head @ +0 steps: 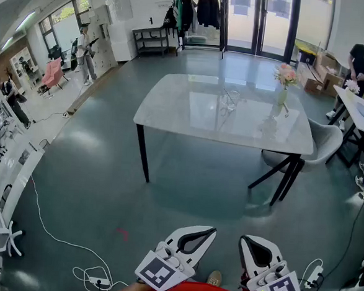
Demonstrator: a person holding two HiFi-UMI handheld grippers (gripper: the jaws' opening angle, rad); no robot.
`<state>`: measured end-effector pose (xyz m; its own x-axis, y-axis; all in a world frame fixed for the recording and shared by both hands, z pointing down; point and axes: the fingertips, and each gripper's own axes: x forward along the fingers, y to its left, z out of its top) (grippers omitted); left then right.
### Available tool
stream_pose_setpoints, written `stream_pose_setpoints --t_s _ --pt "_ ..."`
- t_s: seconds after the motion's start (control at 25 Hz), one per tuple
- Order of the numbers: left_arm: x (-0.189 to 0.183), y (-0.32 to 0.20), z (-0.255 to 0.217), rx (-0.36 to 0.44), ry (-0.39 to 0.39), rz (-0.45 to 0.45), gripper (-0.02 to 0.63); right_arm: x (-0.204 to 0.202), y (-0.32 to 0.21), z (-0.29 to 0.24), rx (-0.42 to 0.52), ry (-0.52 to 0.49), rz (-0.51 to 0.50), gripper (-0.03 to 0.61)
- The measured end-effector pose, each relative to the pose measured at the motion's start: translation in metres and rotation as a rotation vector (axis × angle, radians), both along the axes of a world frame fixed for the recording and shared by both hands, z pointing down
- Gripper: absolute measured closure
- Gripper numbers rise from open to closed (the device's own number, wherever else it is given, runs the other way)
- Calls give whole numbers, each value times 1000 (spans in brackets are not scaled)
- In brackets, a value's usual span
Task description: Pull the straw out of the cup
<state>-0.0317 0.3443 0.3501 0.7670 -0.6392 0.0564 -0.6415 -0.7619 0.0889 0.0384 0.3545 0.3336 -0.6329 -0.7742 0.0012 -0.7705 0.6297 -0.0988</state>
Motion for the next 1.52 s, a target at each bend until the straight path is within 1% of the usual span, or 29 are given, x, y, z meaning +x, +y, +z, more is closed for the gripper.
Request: stream_pose_setpoints --t_s 0.16,0.44,0.64,0.84,1.0,1.16,1.36,1.52 --pt "-7 -4 3 0 3 -6 584 -5 -4 1 -10 -18 5 569" --pt "-18 -10 1 -1 10 -9 584 -15 -11 -4 -5 -15 9 569" --pt "-23 -18 -3 29 10 -4 584 -20 -18 -5 -2 -21 11 569" --pt "-43 -30 -9 53 15 -19 584 -29 -29 -9 20 -25 36 569" --pt "-67 -52 -18 76 22 -29 585 -44 -48 -16 53 1 63 569" --pt "-84 -80 -27 110 16 -40 584 -54 -70 -25 83 54 91 569" --pt "-88 -117 -35 134 14 -48 584 -46 -109 -34 116 85 117 569" --pt "-80 -155 -32 148 -3 -47 584 -39 -149 -31 147 118 112 569"
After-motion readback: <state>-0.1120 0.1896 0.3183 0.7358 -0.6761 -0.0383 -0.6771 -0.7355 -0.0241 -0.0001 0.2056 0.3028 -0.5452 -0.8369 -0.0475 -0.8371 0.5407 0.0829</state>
